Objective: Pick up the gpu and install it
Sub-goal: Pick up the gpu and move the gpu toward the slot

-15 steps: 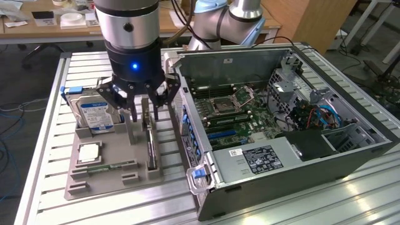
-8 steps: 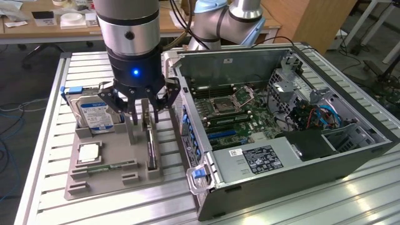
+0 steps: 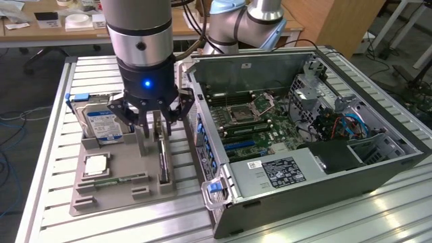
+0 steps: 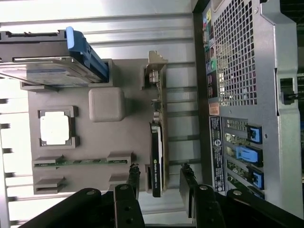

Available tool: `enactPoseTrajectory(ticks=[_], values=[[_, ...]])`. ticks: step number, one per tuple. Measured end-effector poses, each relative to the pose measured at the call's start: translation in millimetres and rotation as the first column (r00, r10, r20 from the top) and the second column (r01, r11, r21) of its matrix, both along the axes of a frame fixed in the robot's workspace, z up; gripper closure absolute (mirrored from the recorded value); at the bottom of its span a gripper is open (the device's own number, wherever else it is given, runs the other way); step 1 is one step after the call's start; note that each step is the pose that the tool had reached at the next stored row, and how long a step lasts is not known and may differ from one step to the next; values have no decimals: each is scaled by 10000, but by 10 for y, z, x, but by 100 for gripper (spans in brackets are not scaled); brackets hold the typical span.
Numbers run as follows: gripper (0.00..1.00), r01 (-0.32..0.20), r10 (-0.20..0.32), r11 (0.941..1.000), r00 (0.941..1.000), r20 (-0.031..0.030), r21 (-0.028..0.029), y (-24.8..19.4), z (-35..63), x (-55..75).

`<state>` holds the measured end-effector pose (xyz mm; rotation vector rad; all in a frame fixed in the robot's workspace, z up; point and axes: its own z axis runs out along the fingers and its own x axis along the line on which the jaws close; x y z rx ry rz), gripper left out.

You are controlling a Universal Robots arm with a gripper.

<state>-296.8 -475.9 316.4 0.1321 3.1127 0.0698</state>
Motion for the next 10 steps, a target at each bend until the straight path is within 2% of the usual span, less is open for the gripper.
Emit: enactPoseTrajectory(ticks=[3,10], values=[[53,-1,1,10000,10000,1,1,3,-51,1],[53,0,0,10000,10000,0,0,3,-58,0]])
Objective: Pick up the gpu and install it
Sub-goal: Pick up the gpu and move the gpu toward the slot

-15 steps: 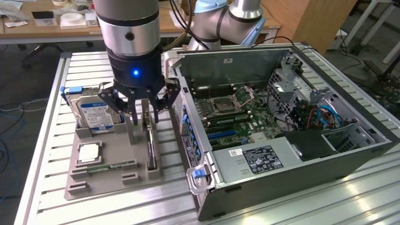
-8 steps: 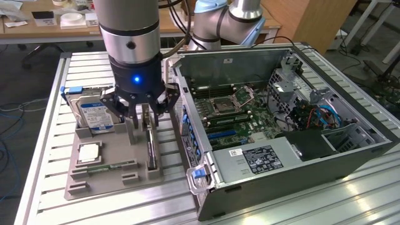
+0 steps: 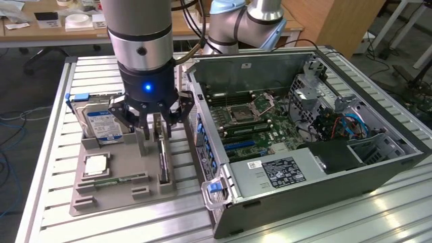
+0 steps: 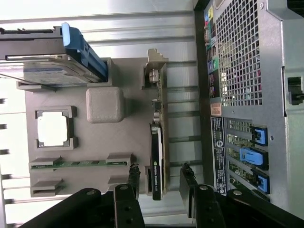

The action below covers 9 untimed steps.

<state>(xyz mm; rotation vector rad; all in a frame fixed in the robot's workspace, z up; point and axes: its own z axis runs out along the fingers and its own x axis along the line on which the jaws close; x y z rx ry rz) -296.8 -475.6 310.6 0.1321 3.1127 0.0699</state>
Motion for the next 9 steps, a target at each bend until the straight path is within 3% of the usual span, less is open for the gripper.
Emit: enactPoseTrajectory(ticks=[9], values=[[53,0,0,10000,10000,1,0,0,-126,0]])
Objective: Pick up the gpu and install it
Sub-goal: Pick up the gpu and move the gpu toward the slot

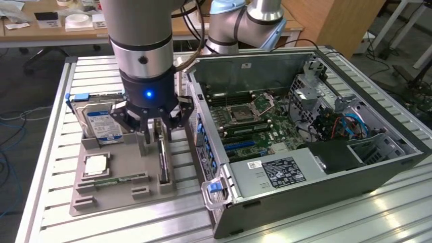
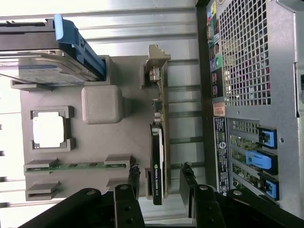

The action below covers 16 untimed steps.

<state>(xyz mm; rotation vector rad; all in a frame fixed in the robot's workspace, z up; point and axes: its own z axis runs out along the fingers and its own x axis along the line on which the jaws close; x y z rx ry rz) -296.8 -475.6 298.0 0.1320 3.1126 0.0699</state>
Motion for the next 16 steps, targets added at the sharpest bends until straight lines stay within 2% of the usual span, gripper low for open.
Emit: enactPoseTrajectory(ticks=[9,16], values=[[53,0,0,10000,10000,0,-2,0,-25,0],[53,0,0,10000,10000,-1,-2,0,-121,0]])
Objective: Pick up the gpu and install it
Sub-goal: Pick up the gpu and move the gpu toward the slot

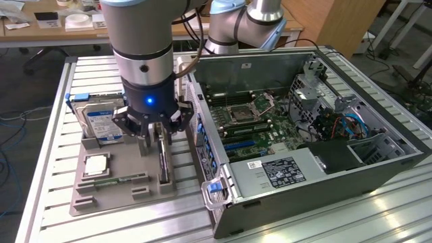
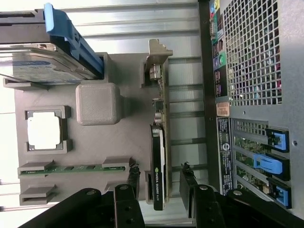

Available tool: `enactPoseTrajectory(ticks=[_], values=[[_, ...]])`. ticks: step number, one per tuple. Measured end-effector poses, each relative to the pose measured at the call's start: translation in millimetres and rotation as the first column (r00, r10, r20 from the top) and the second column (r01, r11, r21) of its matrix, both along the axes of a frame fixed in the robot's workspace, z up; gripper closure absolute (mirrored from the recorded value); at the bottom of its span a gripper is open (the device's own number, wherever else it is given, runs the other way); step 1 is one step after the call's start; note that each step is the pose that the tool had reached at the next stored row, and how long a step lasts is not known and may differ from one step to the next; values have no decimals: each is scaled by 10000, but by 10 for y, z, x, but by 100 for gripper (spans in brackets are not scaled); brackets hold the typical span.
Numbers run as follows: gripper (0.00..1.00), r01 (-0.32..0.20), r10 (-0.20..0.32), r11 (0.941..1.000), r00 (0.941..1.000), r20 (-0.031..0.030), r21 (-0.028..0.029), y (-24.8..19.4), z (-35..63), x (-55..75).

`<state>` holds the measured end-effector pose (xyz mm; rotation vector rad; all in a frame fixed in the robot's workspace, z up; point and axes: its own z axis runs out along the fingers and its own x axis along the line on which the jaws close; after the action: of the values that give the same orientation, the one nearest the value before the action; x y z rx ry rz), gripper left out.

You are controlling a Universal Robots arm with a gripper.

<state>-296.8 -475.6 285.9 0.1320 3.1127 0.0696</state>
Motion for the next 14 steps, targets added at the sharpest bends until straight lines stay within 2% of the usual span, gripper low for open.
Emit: enactPoseTrajectory(ticks=[4,10,14], values=[[53,0,0,10000,10000,0,0,0,-53,0],[53,0,0,10000,10000,0,-1,0,-55,0],[53,0,0,10000,10000,0,0,0,-91,0]])
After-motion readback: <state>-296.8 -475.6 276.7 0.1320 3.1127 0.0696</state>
